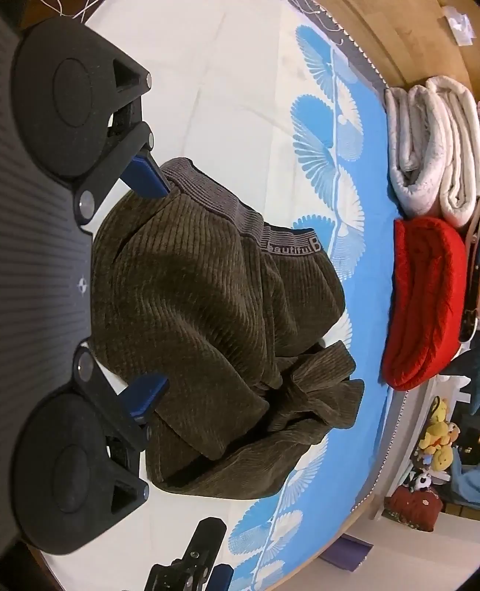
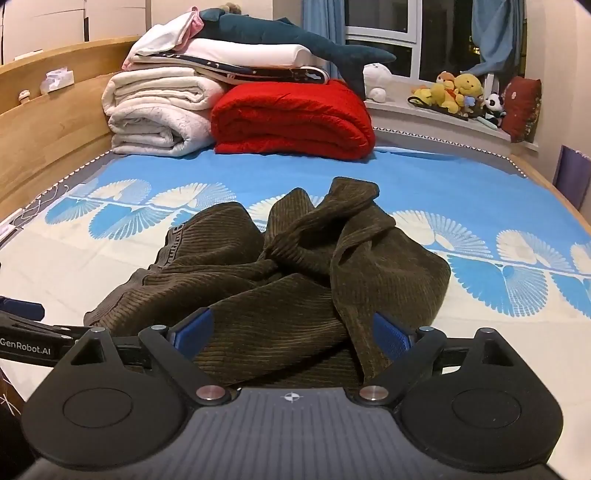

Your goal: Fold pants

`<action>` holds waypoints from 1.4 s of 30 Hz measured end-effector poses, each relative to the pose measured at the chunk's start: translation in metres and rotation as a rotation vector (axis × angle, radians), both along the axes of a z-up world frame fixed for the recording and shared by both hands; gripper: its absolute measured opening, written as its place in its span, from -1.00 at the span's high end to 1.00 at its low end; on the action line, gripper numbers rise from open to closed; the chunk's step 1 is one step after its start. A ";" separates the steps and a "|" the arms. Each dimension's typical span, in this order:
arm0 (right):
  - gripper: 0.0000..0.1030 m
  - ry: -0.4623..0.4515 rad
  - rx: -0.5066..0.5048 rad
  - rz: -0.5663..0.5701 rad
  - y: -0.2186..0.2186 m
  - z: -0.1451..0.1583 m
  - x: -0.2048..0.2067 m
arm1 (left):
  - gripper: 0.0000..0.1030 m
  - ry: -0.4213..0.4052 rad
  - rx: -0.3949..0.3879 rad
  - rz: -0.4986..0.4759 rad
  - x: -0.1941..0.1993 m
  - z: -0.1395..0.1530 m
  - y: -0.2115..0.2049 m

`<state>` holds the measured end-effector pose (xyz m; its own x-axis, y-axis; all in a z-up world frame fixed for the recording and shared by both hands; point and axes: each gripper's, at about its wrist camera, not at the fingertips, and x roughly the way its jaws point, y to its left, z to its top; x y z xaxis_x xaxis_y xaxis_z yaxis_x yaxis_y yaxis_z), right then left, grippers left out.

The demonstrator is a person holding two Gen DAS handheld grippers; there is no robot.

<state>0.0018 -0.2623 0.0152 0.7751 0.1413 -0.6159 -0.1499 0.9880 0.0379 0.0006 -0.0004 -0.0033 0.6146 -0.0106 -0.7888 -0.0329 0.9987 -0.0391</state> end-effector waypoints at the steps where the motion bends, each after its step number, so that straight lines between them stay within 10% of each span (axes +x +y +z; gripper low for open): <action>1: -0.80 0.002 0.005 0.000 -0.002 0.000 0.001 | -0.97 0.004 -0.005 0.000 0.000 0.000 0.000; 42: -0.66 0.009 -0.011 0.036 0.005 -0.006 0.005 | -0.86 0.051 -0.040 -0.046 0.003 -0.005 0.001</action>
